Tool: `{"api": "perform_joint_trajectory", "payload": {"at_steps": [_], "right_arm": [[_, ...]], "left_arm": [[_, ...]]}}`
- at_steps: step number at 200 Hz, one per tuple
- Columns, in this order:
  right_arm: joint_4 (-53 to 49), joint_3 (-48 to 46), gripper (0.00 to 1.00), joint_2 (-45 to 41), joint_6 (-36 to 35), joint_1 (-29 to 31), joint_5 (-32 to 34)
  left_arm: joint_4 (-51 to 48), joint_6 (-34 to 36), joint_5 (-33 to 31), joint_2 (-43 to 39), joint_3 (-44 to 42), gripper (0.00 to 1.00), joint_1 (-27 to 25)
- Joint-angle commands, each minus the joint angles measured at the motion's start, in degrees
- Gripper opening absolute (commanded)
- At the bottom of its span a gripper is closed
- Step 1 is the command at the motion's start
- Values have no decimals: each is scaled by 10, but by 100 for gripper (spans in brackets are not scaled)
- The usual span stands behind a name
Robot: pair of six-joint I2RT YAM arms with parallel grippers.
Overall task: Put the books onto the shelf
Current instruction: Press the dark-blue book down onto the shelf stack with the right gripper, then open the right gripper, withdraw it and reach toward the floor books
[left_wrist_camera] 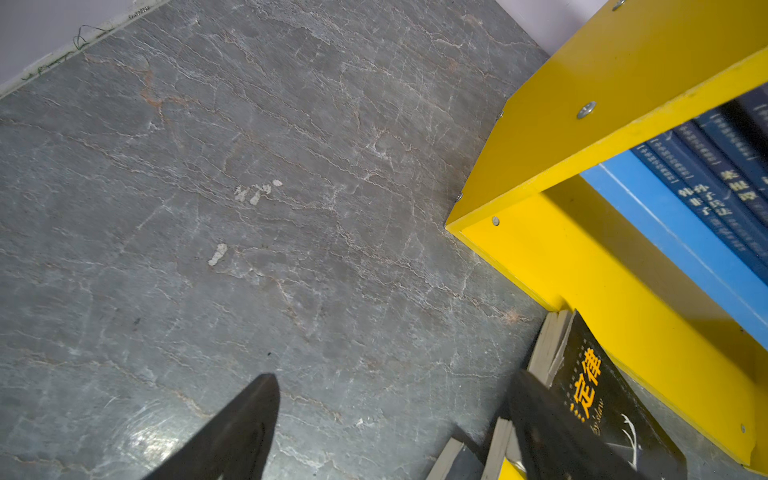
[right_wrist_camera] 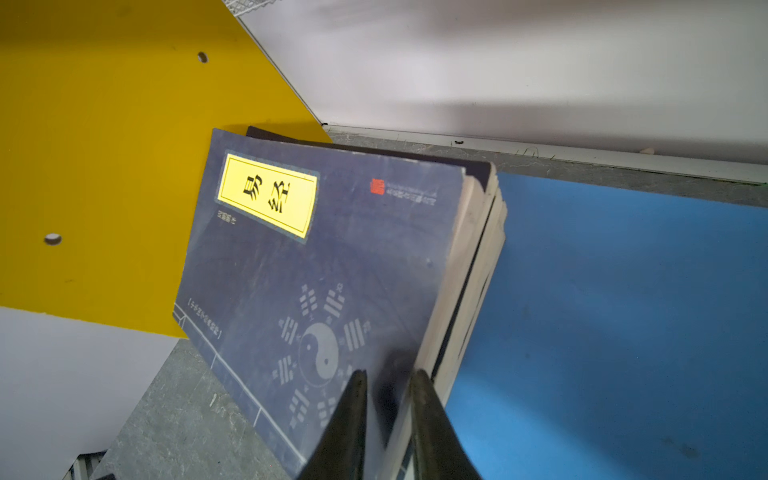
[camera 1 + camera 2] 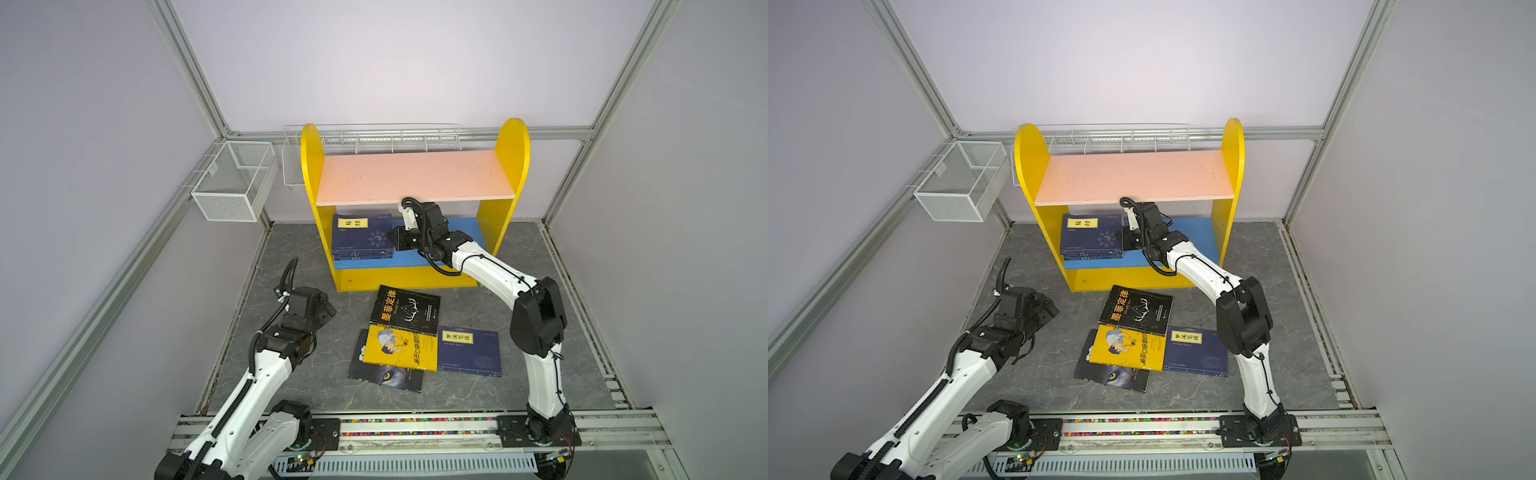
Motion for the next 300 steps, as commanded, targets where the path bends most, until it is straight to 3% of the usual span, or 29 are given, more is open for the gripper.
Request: {"api": "perform_joint_trajectory", "payload": {"at_steps": [1, 94, 146, 221, 262, 282, 300], "right_arm": [[15, 16, 21, 27, 31, -16, 10], [24, 49, 27, 47, 48, -17, 14], [89, -34, 63, -12, 52, -16, 54], [116, -122, 82, -114, -2, -17, 73], [34, -235, 82, -239, 24, -17, 141], [-73, -299, 82, -293, 112, -20, 188], [-155, -373, 83, -338, 165, -25, 181]], "left_arm": [[-13, 5, -8, 3, 10, 87, 2], [-13, 3, -10, 1, 9, 88, 3], [-14, 12, -15, 3, 12, 88, 2], [5, 57, -14, 4, 18, 88, 2], [68, 108, 28, 16, 16, 88, -13], [104, 148, 26, 39, 23, 88, -63], [143, 184, 37, 71, 33, 88, -117]]}}
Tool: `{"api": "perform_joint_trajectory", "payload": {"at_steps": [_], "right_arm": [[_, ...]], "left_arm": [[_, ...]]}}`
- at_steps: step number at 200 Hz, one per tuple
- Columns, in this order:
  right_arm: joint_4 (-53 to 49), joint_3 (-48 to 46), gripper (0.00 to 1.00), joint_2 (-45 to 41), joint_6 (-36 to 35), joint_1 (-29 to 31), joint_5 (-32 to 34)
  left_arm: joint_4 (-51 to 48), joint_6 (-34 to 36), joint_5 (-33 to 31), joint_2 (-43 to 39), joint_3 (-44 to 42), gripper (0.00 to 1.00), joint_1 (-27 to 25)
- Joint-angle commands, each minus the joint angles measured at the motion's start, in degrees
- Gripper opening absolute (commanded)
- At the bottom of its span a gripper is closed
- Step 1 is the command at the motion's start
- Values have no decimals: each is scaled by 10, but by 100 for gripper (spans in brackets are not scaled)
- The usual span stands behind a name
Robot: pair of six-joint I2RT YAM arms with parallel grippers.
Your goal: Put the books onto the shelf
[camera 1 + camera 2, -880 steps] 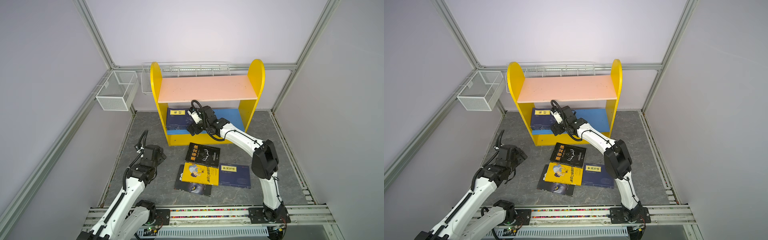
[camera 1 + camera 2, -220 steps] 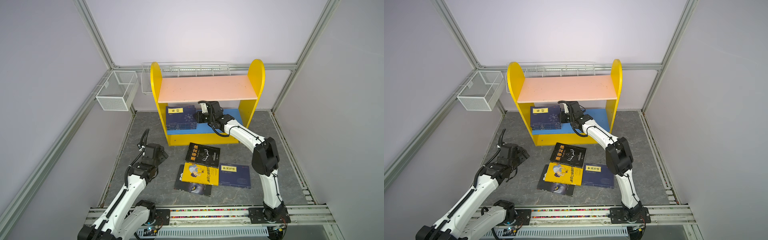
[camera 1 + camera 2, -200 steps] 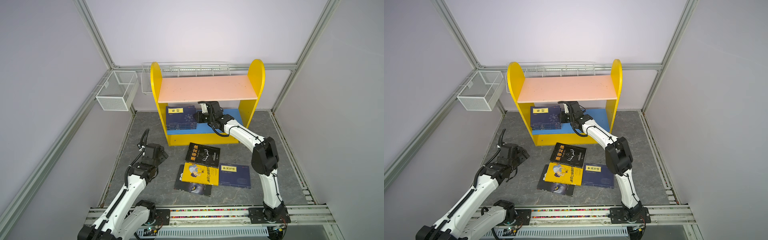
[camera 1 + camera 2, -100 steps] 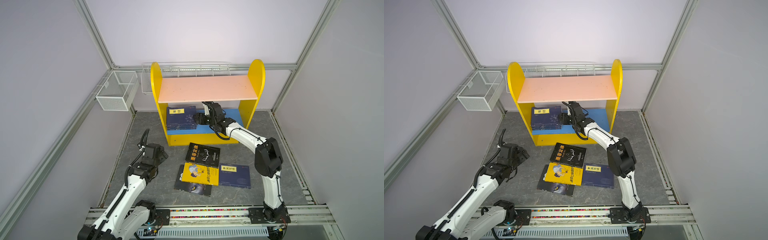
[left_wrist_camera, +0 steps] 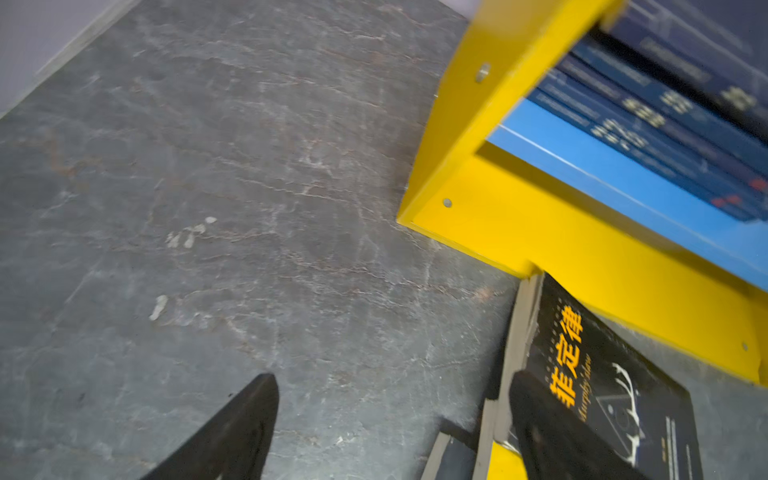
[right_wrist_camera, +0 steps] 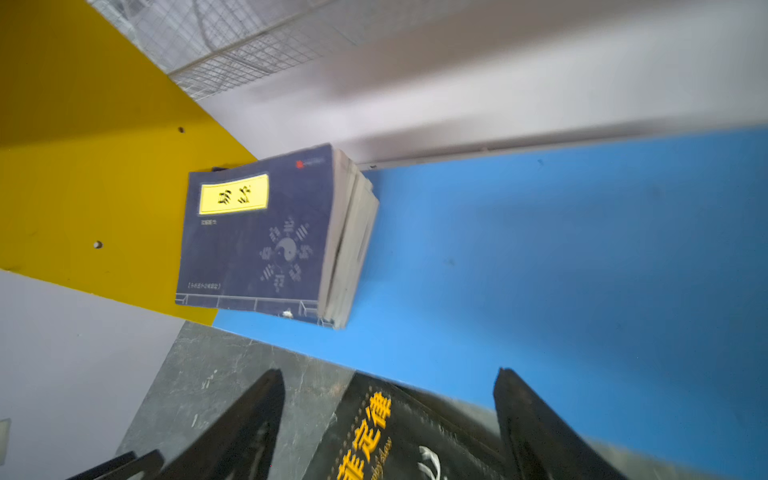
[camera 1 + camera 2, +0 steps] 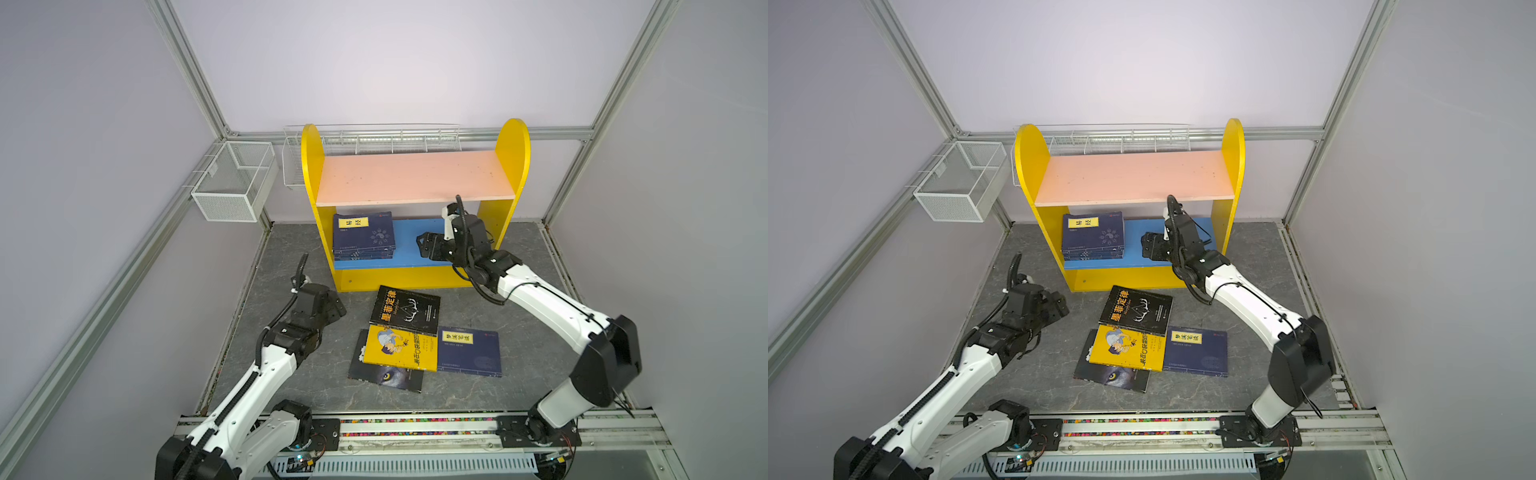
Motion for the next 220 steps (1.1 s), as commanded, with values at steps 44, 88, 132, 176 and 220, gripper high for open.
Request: {"api": "perform_joint_trajectory", "payload": {"at_steps": [44, 88, 132, 176, 220], "right_arm": [[-306, -231, 86, -146, 102, -61, -14], [-350, -370, 87, -237, 83, -168, -127], [-319, -446, 87, -266, 54, -216, -190], [-279, -480, 86, -240, 15, -242, -237], [-237, -461, 85, -214, -15, -245, -291]], "left_arm": [[134, 152, 42, 131, 61, 88, -177], [115, 271, 27, 278, 140, 88, -310], [34, 330, -16, 434, 250, 88, -388], [35, 344, -14, 498, 272, 84, -400], [19, 340, -16, 547, 289, 82, -400]]}}
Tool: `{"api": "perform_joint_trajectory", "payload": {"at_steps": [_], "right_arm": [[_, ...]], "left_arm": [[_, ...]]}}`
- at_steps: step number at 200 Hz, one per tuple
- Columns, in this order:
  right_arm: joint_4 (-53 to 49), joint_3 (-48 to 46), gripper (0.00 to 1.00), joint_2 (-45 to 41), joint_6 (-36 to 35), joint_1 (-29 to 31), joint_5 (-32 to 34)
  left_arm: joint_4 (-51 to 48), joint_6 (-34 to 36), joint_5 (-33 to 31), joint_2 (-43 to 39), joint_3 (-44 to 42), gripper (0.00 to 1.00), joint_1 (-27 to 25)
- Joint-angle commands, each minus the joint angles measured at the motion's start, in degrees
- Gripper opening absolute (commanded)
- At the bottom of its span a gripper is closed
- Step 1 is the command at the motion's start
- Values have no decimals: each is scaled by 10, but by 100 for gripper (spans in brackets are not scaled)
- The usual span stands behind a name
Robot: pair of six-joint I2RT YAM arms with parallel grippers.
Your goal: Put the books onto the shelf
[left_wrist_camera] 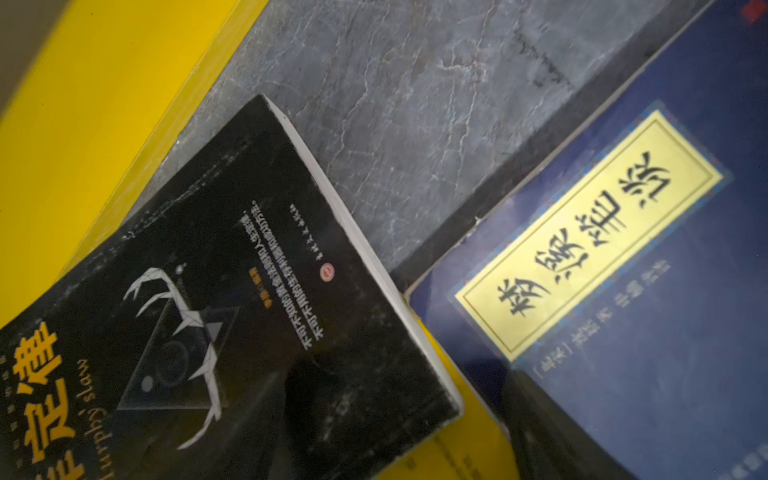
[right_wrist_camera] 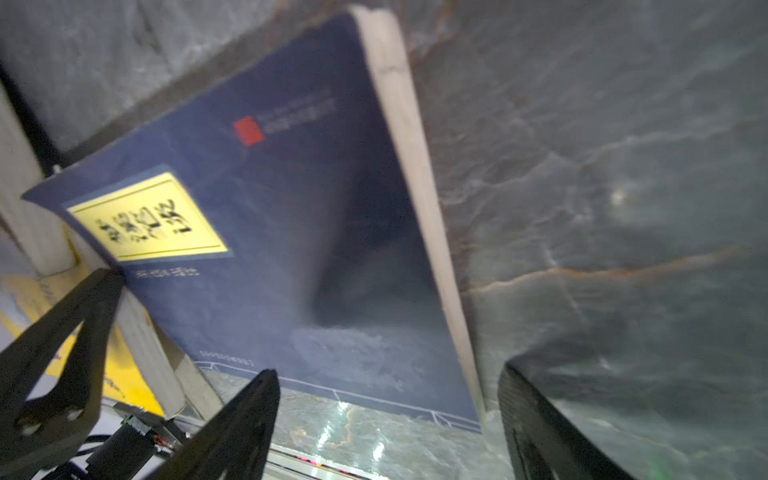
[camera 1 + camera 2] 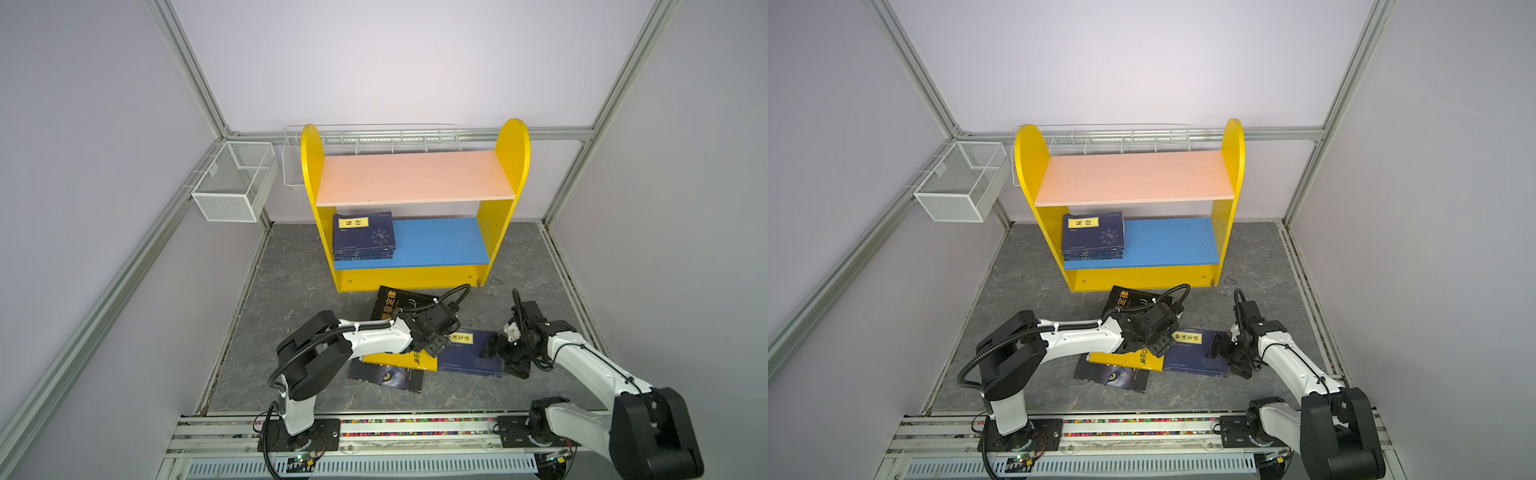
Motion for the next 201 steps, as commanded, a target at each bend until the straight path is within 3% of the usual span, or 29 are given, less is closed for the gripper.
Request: {"api": "perform_joint_trajectory", "payload": {"at_steps": [1, 68, 106, 174, 201], "right_arm": [[40, 9, 85, 15, -31, -2, -48], [110, 63, 75, -23, -32, -2, -153], [120, 86, 64, -51, -16, -2, -159], [134, 98, 52, -25, -3, 1, -151], [121, 106, 41, -12, -3, 5, -124]], "left_arm": [[-45, 13, -7, 40, 14, 82, 0], [-68, 11, 16, 79, 23, 80, 3], [-57, -1, 30, 72, 14, 80, 14], [-41, -14, 41, 62, 3, 83, 20], [-37, -20, 39, 56, -3, 83, 23]]}}
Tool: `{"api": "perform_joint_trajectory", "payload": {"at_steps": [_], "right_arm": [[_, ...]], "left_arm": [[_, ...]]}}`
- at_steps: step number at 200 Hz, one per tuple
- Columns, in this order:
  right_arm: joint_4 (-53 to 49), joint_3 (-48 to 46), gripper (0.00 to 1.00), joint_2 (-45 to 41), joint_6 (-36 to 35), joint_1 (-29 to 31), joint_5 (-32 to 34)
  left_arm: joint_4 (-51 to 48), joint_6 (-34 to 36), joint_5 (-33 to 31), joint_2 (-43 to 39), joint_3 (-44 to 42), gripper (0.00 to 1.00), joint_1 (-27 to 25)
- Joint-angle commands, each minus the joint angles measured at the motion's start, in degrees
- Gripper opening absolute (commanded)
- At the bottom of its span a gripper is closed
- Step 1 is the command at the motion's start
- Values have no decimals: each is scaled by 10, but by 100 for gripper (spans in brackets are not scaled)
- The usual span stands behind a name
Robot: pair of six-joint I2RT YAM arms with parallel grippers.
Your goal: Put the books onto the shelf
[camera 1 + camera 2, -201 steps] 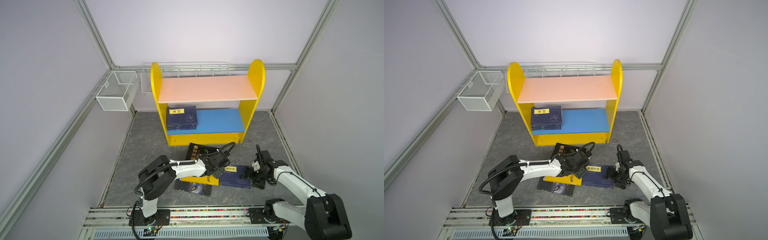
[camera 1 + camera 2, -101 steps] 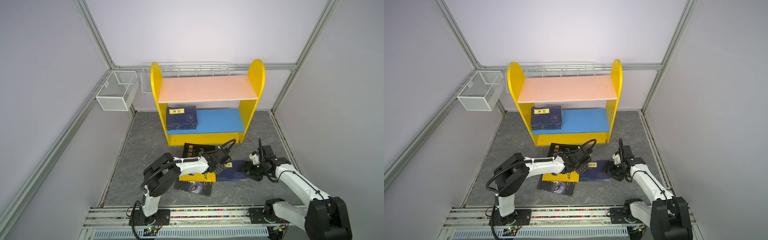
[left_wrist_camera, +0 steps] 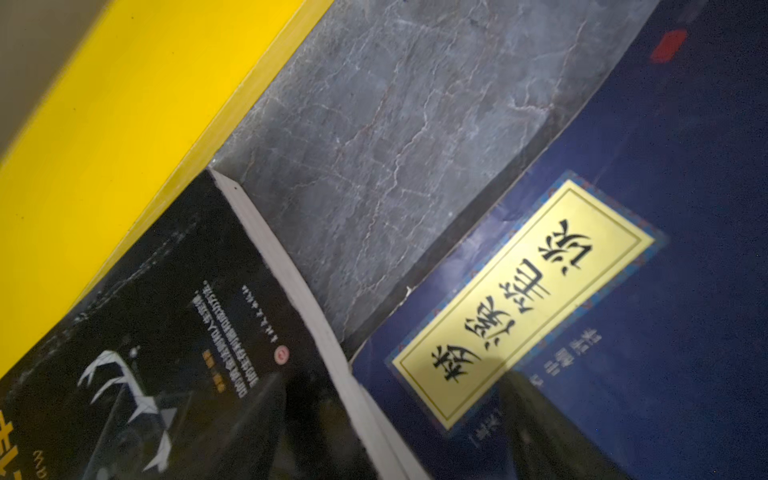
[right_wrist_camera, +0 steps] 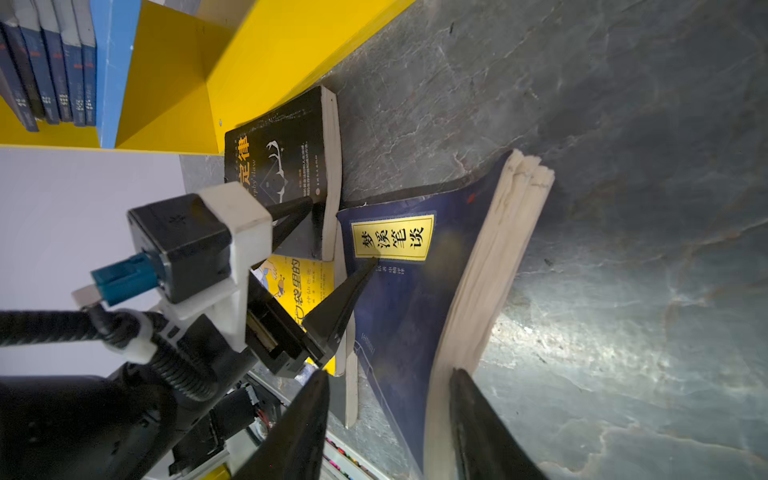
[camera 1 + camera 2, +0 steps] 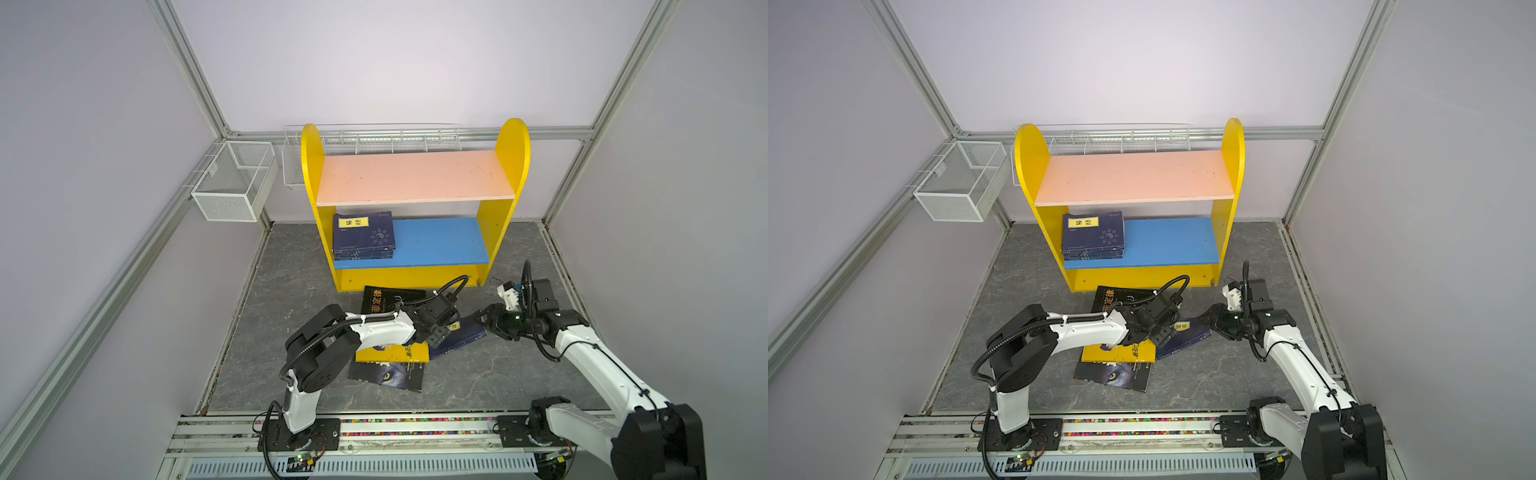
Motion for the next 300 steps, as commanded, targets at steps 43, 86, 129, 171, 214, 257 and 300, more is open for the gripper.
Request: {"api": "perform_joint_trajectory", "payload": {"at_steps": [43, 86, 129, 171, 214, 257, 300], "right_arm": [[-18, 15, 20, 40, -18, 15, 30], [-11, 10, 6, 41, -11, 16, 38], [-33, 44, 6, -11, -4, -2, 73], [20, 66, 6, -54, 50, -30, -6], [65, 128, 6, -86, 72, -28, -50], [128, 150, 6, -93, 115, -17, -72], [192, 166, 6, -80, 151, 6, -65]], "left_arm": [[-36, -12, 39, 11, -41, 85, 2], [-26, -35, 70, -15, -39, 86, 21], [-28, -66, 133, -100, -11, 95, 60], [-26, -105, 265, -185, -7, 100, 117], [18, -179, 462, -255, -73, 100, 211], [170, -317, 649, -310, -183, 98, 316], [380, -457, 734, -333, -250, 100, 325]]}}
